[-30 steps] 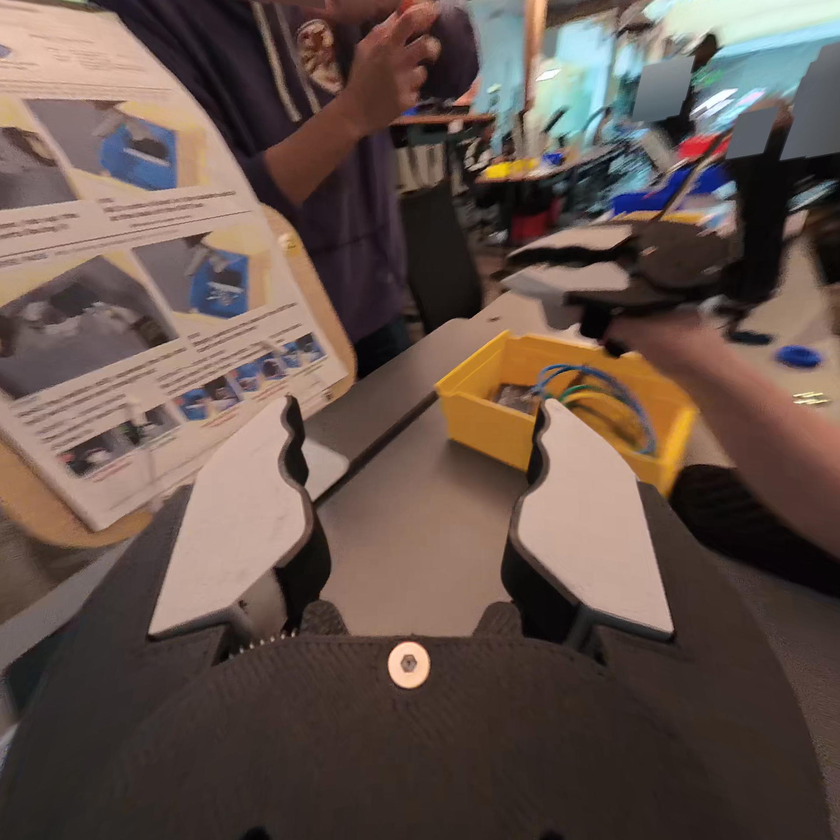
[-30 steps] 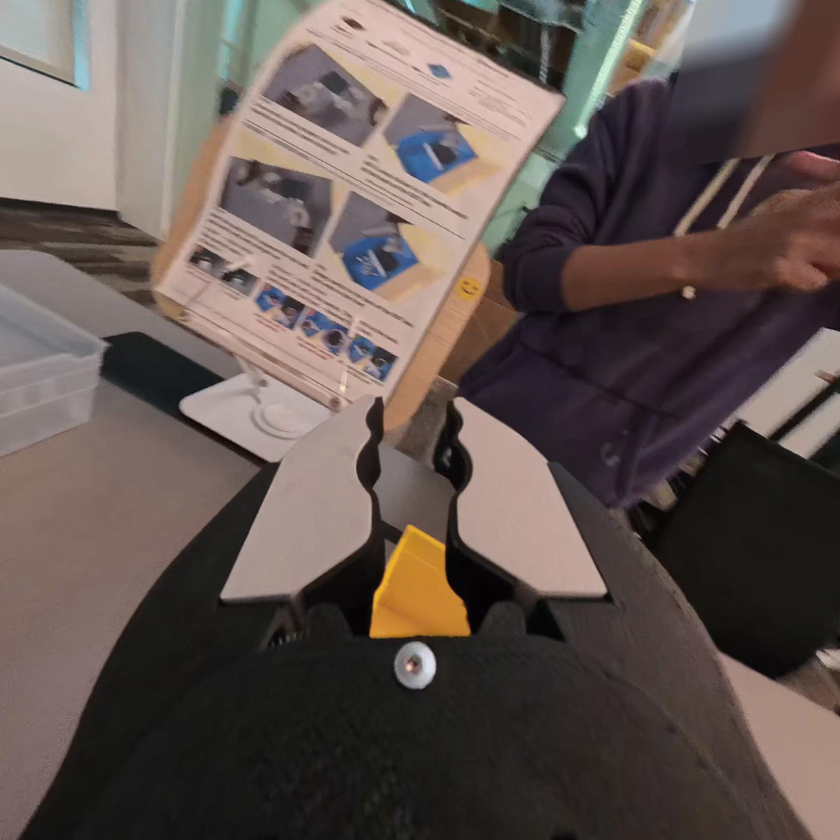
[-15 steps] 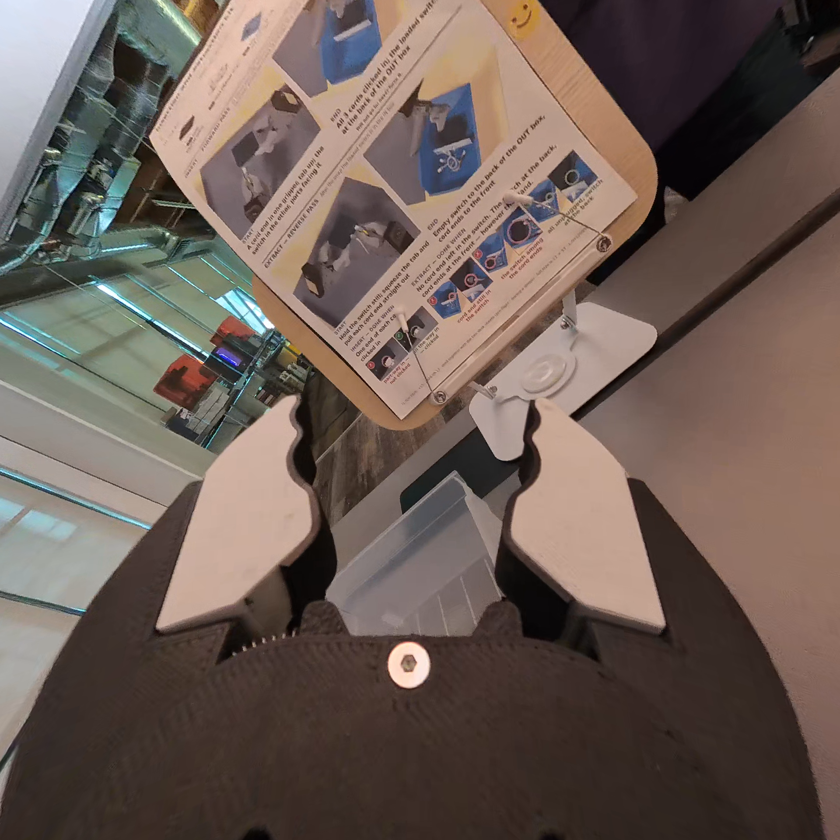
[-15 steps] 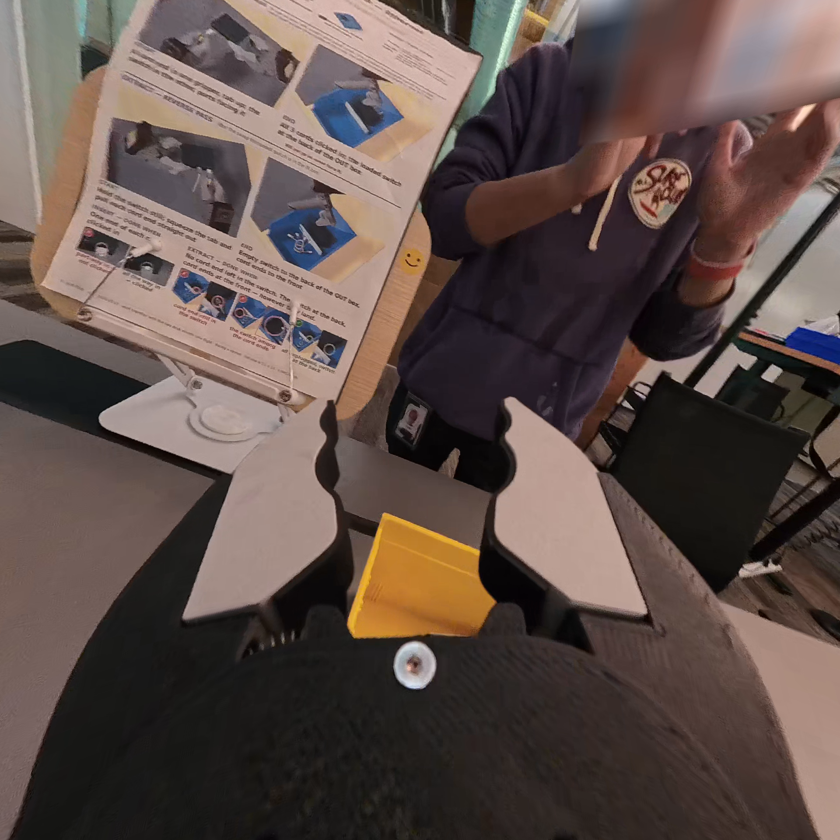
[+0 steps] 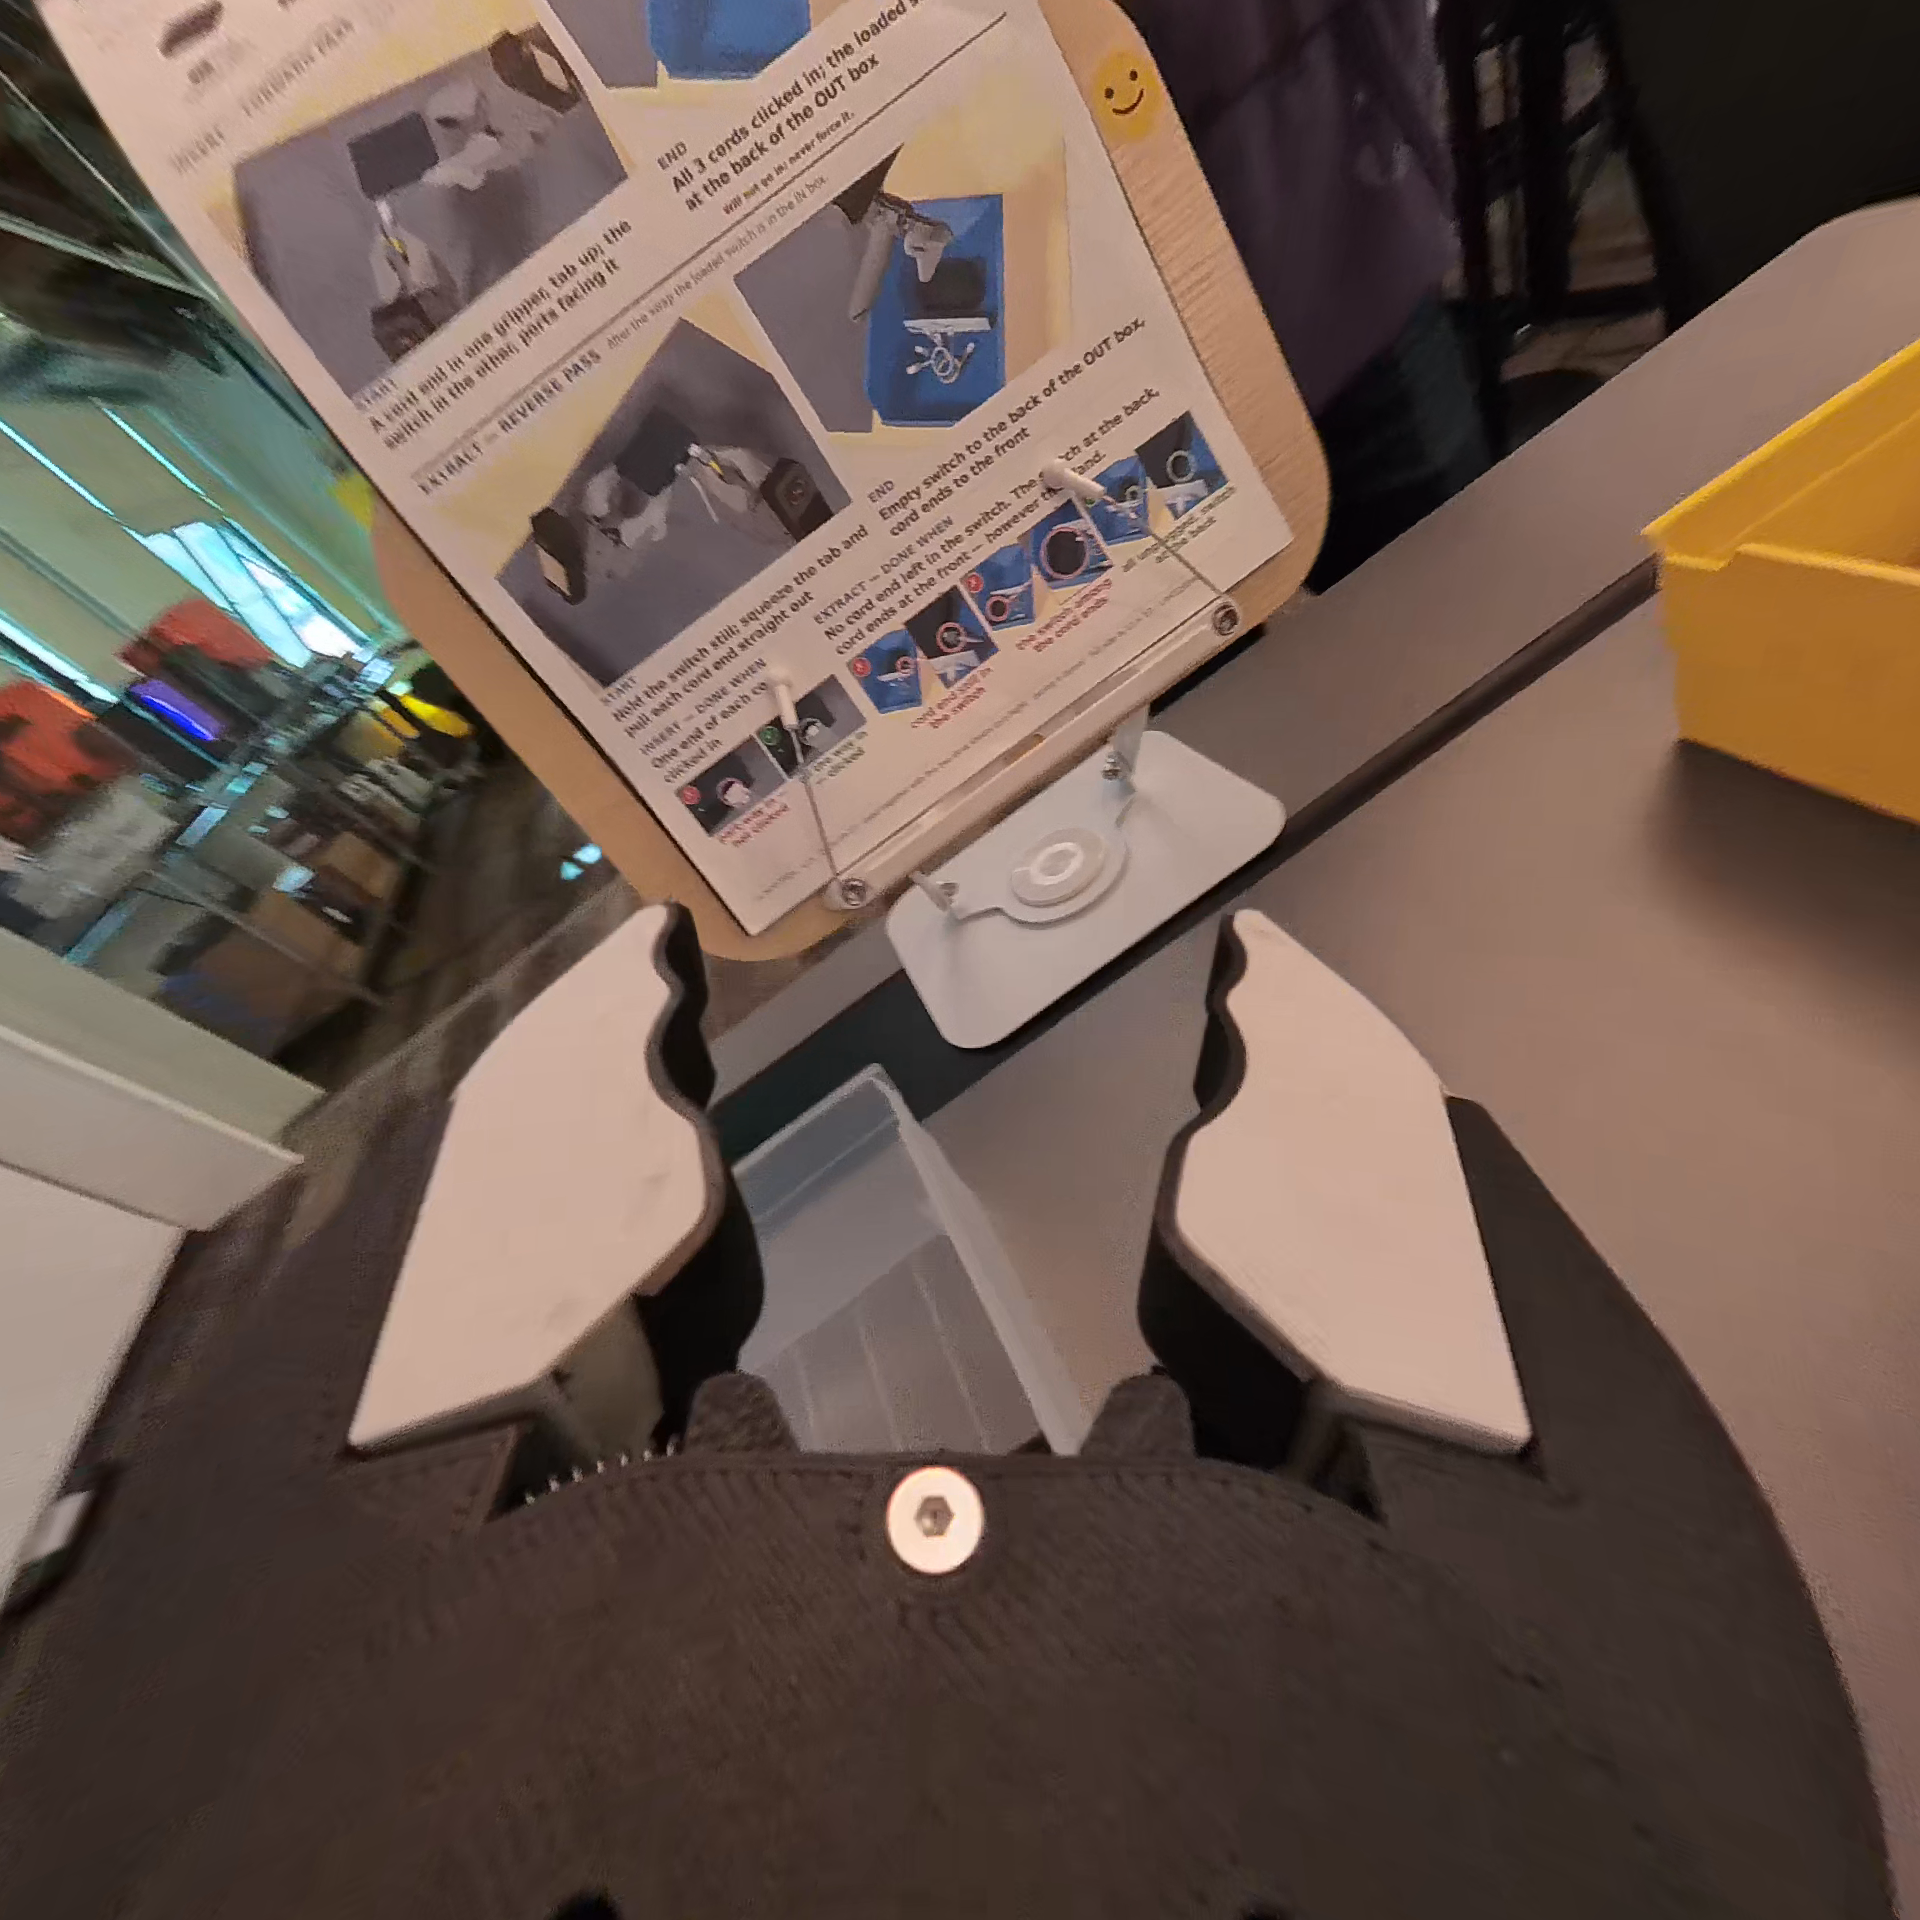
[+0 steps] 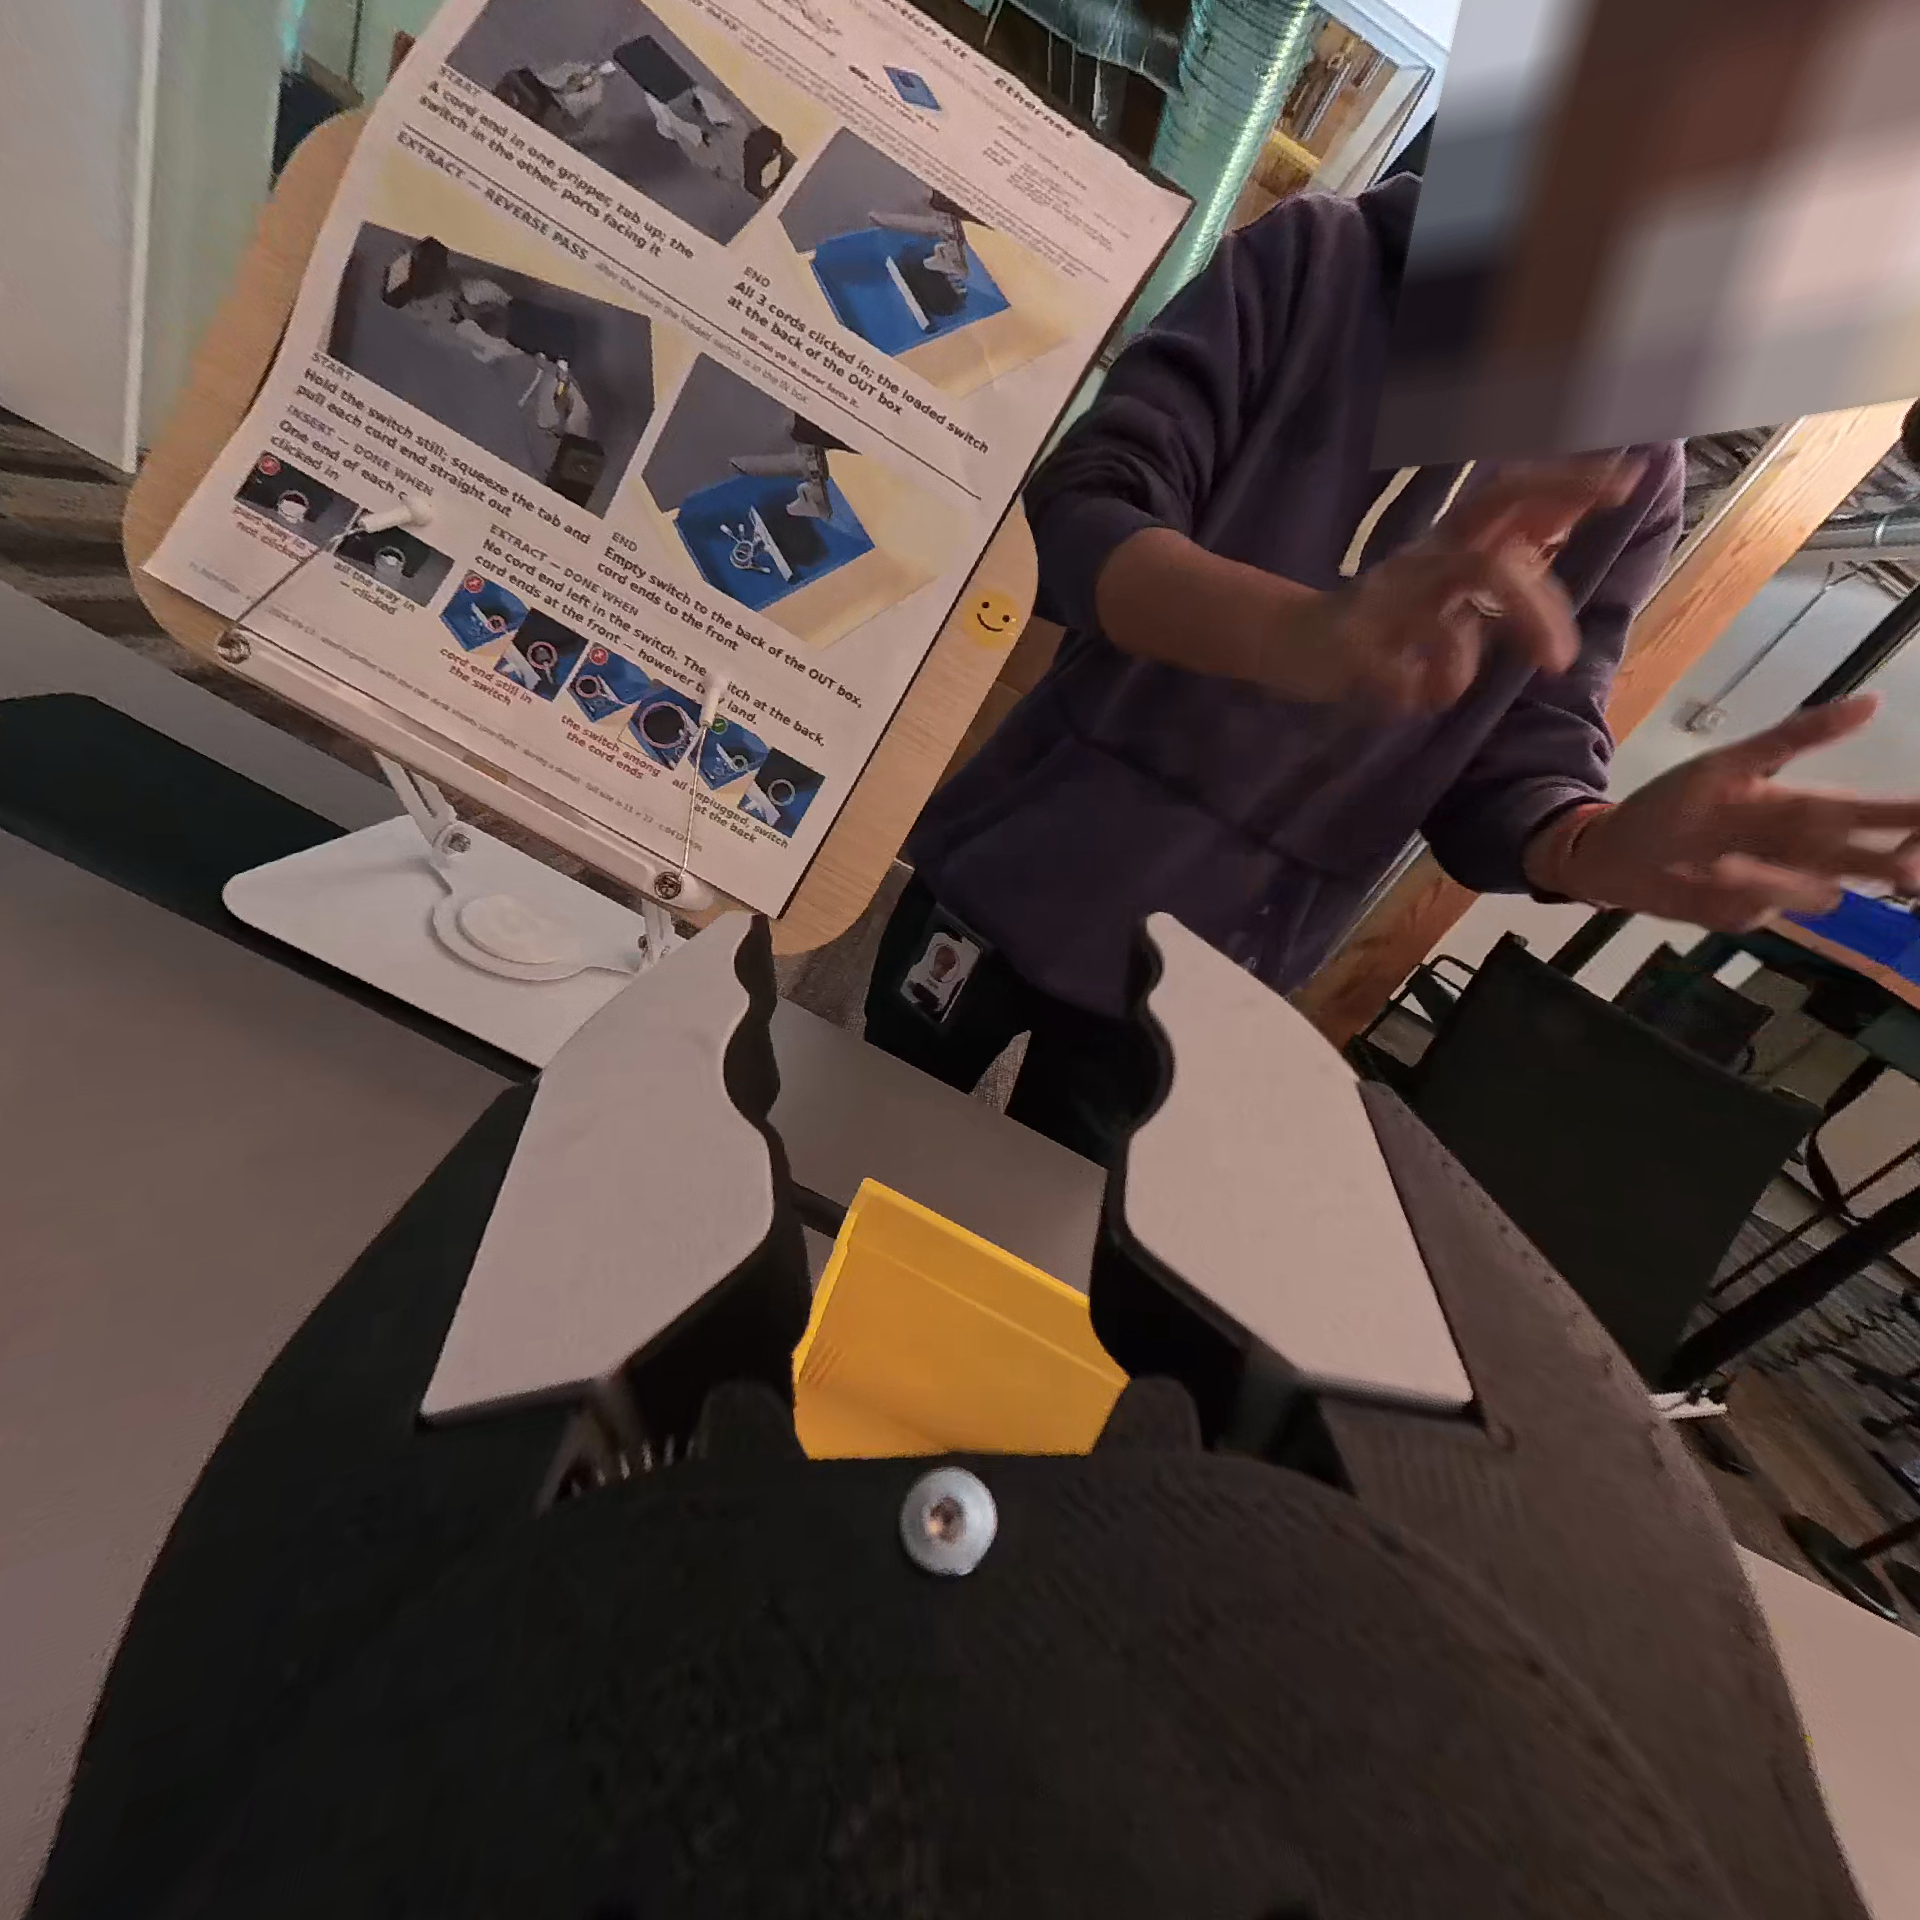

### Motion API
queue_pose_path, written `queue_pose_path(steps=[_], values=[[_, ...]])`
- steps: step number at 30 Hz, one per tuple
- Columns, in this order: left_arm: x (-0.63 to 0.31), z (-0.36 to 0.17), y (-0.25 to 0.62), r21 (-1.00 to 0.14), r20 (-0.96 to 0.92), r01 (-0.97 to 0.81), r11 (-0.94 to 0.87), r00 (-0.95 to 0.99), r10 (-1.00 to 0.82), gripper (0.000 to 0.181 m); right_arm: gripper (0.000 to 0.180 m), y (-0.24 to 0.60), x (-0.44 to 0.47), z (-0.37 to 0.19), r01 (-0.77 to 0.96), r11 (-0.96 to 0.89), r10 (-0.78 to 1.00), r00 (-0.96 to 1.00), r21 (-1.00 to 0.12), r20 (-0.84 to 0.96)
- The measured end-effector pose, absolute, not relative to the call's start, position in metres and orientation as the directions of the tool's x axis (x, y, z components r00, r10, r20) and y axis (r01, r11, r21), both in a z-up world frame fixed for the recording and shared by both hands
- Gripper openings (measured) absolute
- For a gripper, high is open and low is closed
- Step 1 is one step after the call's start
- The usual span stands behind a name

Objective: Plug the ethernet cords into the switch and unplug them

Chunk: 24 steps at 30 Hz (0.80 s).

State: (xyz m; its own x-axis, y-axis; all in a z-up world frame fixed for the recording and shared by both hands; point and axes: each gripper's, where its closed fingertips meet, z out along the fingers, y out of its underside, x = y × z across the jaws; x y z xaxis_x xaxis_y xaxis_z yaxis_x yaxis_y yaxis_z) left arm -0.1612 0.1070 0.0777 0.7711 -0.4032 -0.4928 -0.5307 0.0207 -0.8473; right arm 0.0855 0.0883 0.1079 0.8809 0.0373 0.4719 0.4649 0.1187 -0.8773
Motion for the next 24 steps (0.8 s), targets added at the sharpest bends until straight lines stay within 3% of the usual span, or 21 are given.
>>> queue_pose_path(steps=[11,24], values=[[-0.162,0.072,0.102,-0.930,-0.210,-0.344,-0.131,0.788,-0.579,0.097,0.062,0.094,0.096,0.094,0.463,0.029,0.064,0.884,-0.886,0.464],[-0.155,0.063,0.101,-0.915,-0.229,-0.379,-0.140,0.772,-0.593,0.098,0.062,0.101,0.097,0.078,0.490,-0.026,0.072,0.870,-0.871,0.488]])
